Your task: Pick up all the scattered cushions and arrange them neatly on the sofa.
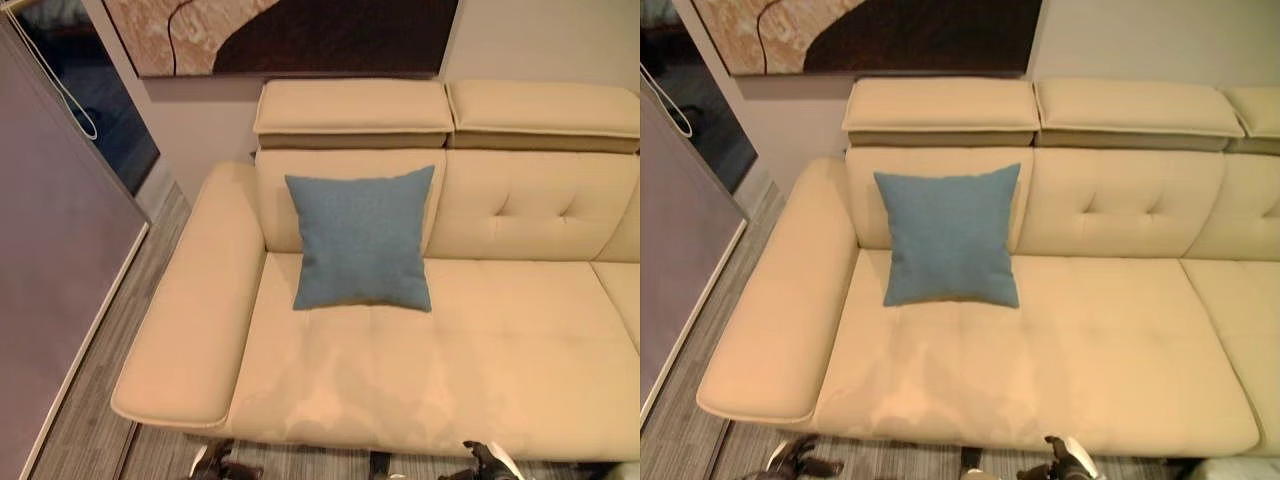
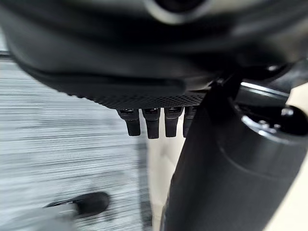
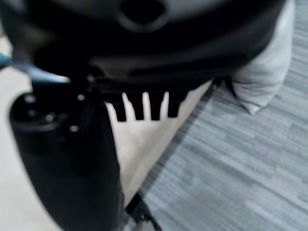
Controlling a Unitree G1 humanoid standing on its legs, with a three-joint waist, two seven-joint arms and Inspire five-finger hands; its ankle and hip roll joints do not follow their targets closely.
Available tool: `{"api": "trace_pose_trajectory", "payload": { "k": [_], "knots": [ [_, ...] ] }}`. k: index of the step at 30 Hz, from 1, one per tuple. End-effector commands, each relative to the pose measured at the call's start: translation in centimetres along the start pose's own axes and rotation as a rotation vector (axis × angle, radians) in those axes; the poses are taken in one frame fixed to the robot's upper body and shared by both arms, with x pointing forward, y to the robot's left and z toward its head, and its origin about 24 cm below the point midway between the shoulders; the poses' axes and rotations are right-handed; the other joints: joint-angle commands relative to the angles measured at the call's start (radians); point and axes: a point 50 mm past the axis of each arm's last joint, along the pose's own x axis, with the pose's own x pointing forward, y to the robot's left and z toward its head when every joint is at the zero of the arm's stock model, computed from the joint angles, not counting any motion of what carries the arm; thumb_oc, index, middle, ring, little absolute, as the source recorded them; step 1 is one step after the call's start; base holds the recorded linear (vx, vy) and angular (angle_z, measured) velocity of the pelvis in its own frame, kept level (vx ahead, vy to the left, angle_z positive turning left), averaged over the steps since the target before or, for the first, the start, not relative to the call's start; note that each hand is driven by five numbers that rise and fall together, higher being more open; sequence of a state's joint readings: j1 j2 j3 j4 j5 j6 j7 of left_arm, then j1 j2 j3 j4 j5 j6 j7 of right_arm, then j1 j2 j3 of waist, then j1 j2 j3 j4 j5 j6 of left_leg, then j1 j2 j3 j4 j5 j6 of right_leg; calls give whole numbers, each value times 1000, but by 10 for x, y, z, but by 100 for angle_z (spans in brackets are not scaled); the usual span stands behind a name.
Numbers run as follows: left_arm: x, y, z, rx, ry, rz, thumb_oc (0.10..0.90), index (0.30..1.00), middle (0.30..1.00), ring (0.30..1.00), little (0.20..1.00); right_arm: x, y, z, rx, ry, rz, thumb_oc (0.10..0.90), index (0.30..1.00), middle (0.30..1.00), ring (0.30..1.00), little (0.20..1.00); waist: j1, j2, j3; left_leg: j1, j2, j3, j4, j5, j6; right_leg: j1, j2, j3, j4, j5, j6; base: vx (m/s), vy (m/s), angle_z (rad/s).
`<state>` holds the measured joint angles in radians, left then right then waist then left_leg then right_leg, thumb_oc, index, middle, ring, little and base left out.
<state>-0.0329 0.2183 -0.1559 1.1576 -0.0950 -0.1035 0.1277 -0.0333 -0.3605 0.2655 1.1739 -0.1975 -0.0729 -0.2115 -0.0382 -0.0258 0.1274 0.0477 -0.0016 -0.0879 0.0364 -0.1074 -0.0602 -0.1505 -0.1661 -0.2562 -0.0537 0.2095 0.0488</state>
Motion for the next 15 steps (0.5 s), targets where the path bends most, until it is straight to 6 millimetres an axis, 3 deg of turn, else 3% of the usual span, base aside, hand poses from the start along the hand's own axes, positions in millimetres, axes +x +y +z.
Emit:
{"api": "trace_pose_trajectory", "payload": {
  "k": [1, 3, 6, 7, 8, 9, 10, 12, 15],
  "knots": [
    [1, 23, 6, 43, -44, 81, 800, 900, 900, 900, 900, 9, -30, 25, -30, -63, -103, 800, 900, 900, 900, 900, 33, -18, 26, 22, -50, -16, 21, -100, 45, -69, 2, 47, 21, -70, 109, -351, 136, -42],
    [3, 27, 10, 59, -49, 93, 800, 900, 900, 900, 900, 11, -30, 35, -41, -79, -103, 800, 900, 900, 900, 900, 34, -17, 50, -6, -58, -13, 25, -78, 58, -112, -14, 55, 64, -73, 126, -316, 93, -34],
    [2, 30, 1, 93, -7, 101, 800, 900, 900, 900, 900, 12, -27, 39, -62, -85, -89, 800, 900, 900, 900, 900, 55, -14, 57, -42, -67, 6, 14, -36, 82, -79, 6, 84, 189, -141, 100, -279, 87, -13],
    [0, 33, -11, 104, 40, 103, 800, 900, 900, 900, 900, 11, -22, 37, -57, -81, -72, 800, 900, 900, 900, 900, 74, -1, 44, -48, -55, 13, -11, -7, 93, -43, 34, 79, 289, -210, 76, -232, 70, -21],
    [0, 33, -11, 104, 40, 103, 800, 900, 900, 900, 900, 11, -22, 37, -56, -82, -72, 800, 900, 900, 900, 900, 73, -2, 41, -52, -56, 13, -12, -5, 93, -46, 33, 79, 288, -208, 76, -218, 15, -34],
    [-3, 36, -20, 103, 70, 110, 800, 900, 900, 900, 900, 10, -17, 34, -47, -72, -54, 800, 900, 900, 900, 900, 89, -5, 22, -57, -49, 27, -29, 11, 93, 16, 54, 77, 307, -260, 68, -90, -21, -22],
    [-3, 36, -20, 103, 70, 110, 800, 900, 900, 900, 900, 10, -17, 34, -47, -72, -54, 800, 900, 900, 900, 900, 89, -5, 19, -61, -49, 26, -29, 13, 93, 13, 54, 76, 304, -257, 68, -169, -68, -17],
    [-5, 37, -27, 83, 91, 120, 800, 900, 900, 900, 900, 9, -12, 35, -35, -74, -47, 800, 900, 900, 900, 900, 136, -32, -6, -101, -49, 67, -37, 38, 77, 113, 59, 32, 198, -282, 69, -179, -121, -54],
    [-6, 37, -29, 79, 100, 122, 800, 900, 900, 900, 900, 9, -12, 35, -31, -72, -48, 800, 900, 900, 900, 900, 138, -41, -27, -98, -42, 81, -47, 42, 68, 142, 73, 39, 117, -287, 67, -56, -134, -47]
  ]
}}
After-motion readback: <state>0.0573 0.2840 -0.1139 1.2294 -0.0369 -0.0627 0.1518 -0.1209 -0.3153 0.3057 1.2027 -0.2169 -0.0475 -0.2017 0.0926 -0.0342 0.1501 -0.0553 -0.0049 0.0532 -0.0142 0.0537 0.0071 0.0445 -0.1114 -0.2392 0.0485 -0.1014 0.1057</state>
